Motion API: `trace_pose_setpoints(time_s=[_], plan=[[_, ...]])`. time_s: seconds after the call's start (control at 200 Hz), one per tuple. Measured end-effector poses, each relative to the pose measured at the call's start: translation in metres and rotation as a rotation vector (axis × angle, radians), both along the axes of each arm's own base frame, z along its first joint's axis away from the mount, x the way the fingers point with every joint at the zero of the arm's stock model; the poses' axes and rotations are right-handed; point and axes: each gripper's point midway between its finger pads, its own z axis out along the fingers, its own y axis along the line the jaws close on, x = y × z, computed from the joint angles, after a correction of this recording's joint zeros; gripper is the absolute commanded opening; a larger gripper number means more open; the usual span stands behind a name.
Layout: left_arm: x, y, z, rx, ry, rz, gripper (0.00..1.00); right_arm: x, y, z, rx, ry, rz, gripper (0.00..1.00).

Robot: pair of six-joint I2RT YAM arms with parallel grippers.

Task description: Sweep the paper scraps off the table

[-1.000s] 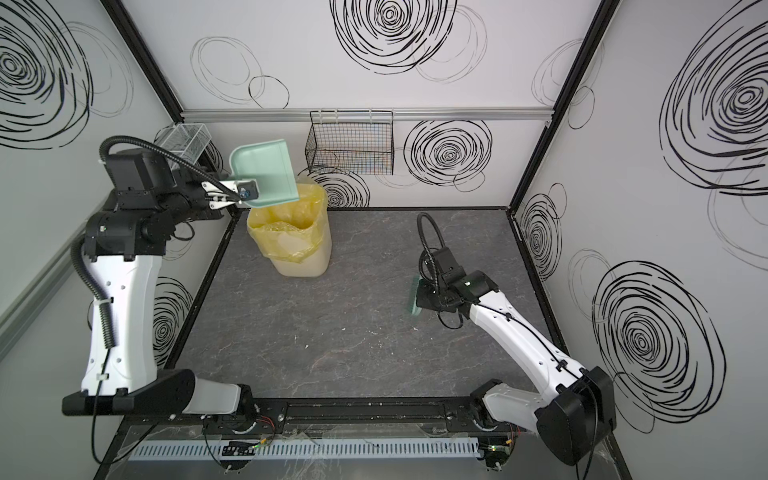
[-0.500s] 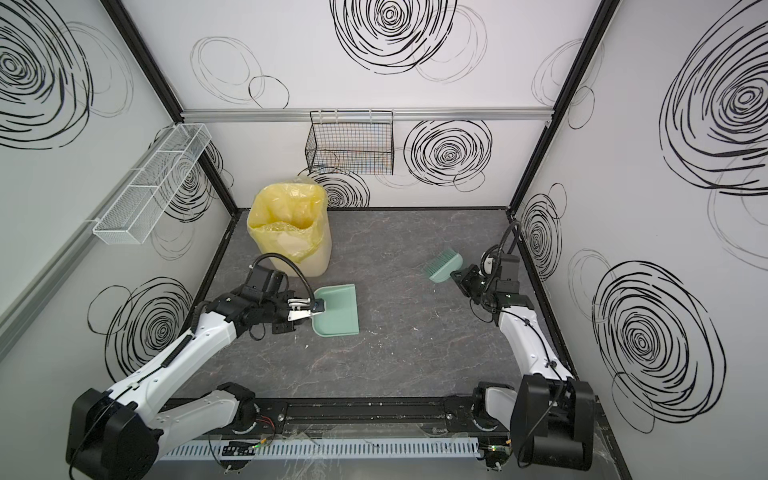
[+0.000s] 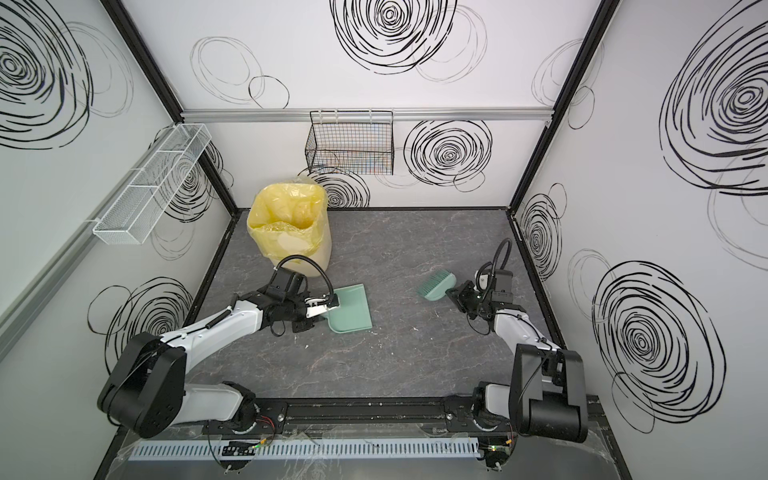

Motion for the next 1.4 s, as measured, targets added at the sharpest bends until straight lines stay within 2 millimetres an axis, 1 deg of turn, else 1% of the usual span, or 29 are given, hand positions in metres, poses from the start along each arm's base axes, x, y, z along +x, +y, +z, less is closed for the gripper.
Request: trace_pose_setpoints(time_s=[0.07, 0.14, 0.21, 0.285, 0.32, 0.42, 0.43, 0.435, 0.45, 0.465, 0.56, 0.615, 0.69, 0.79, 0.891, 0.901, 0.906, 0.916, 0.921, 0.926, 0.931, 0.936, 0.946, 1.046, 1.206, 1.396], plan=[[0.000, -0.004, -0.004, 0.003, 0.017, -0.005, 0.13, -0.004, 0.000, -0.006, 0.003, 0.004, 0.009, 0.13], [0.001, -0.007, -0.006, 0.004, 0.027, -0.007, 0.19, -0.005, -0.001, -0.007, -0.003, -0.006, 0.016, 0.25], [0.002, -0.009, -0.006, 0.004, 0.030, -0.011, 0.27, -0.006, -0.004, -0.010, -0.024, -0.005, 0.019, 0.32], [0.003, -0.011, -0.006, 0.005, 0.032, -0.013, 0.32, -0.010, -0.007, -0.017, -0.055, 0.018, 0.014, 0.36], [0.004, -0.012, -0.006, 0.004, 0.033, -0.013, 0.34, -0.012, -0.009, -0.020, -0.069, 0.028, 0.011, 0.40], [0.005, -0.013, -0.006, 0.004, 0.035, -0.014, 0.40, -0.018, -0.013, -0.028, -0.102, 0.055, 0.002, 0.42], [0.004, -0.013, -0.006, 0.004, 0.036, -0.013, 0.42, -0.019, -0.014, -0.029, -0.106, 0.058, 0.002, 0.43], [0.004, -0.013, -0.006, 0.004, 0.036, -0.014, 0.46, -0.019, -0.014, -0.029, -0.107, 0.058, 0.002, 0.43], [0.004, -0.013, -0.006, 0.004, 0.037, -0.014, 0.51, -0.021, -0.014, -0.030, -0.109, 0.062, 0.000, 0.48], [0.004, -0.013, -0.006, 0.005, 0.039, -0.014, 0.54, -0.022, -0.014, -0.032, -0.113, 0.065, -0.001, 0.51], [0.004, -0.013, -0.007, 0.008, 0.050, -0.012, 0.70, -0.034, -0.016, -0.042, -0.130, 0.101, -0.015, 0.52], [0.004, -0.013, -0.007, 0.011, 0.053, -0.014, 0.77, -0.042, -0.017, -0.046, -0.142, 0.119, -0.022, 0.53], [0.003, -0.013, -0.007, 0.013, 0.059, -0.016, 0.86, -0.046, -0.022, -0.044, -0.172, 0.118, -0.041, 0.53], [0.001, -0.012, -0.008, 0.017, 0.067, -0.019, 0.95, -0.050, -0.031, -0.040, -0.227, 0.118, -0.075, 0.54], [-0.001, -0.010, -0.005, 0.011, 0.086, -0.021, 1.00, -0.057, -0.040, -0.038, -0.294, 0.127, -0.106, 0.55], [-0.001, -0.009, -0.005, 0.010, 0.088, -0.021, 0.99, -0.057, -0.041, -0.038, -0.298, 0.128, -0.107, 0.56], [-0.001, -0.009, -0.004, 0.009, 0.089, -0.020, 0.99, -0.058, -0.041, -0.038, -0.302, 0.128, -0.109, 0.60], [-0.001, -0.008, -0.004, 0.008, 0.089, -0.020, 0.98, -0.058, -0.042, -0.038, -0.308, 0.129, -0.111, 0.73], [-0.001, -0.008, -0.003, 0.007, 0.090, -0.020, 0.98, -0.059, -0.042, -0.038, -0.314, 0.130, -0.113, 0.84], [-0.001, -0.008, -0.003, 0.005, 0.091, -0.019, 0.98, -0.059, -0.043, -0.038, -0.316, 0.130, -0.113, 0.92], [-0.001, -0.007, -0.002, 0.004, 0.091, -0.018, 0.98, -0.059, -0.043, -0.038, -0.318, 0.131, -0.114, 0.96], [-0.001, -0.007, -0.002, 0.003, 0.092, -0.019, 0.98, -0.060, -0.043, -0.038, -0.322, 0.133, -0.116, 0.98], [-0.001, -0.006, -0.001, 0.001, 0.093, -0.016, 0.98, -0.060, -0.043, -0.038, -0.325, 0.136, -0.119, 0.99], [0.001, 0.002, 0.013, -0.022, 0.092, -0.005, 0.96, -0.068, -0.043, -0.041, -0.390, 0.162, -0.105, 1.00], [0.002, 0.019, 0.039, -0.069, 0.078, 0.015, 0.96, -0.069, -0.038, -0.043, -0.448, 0.179, -0.077, 1.00], [0.011, 0.050, 0.080, -0.195, 0.053, 0.098, 0.96, -0.069, -0.031, -0.044, -0.480, 0.195, -0.059, 1.00]])
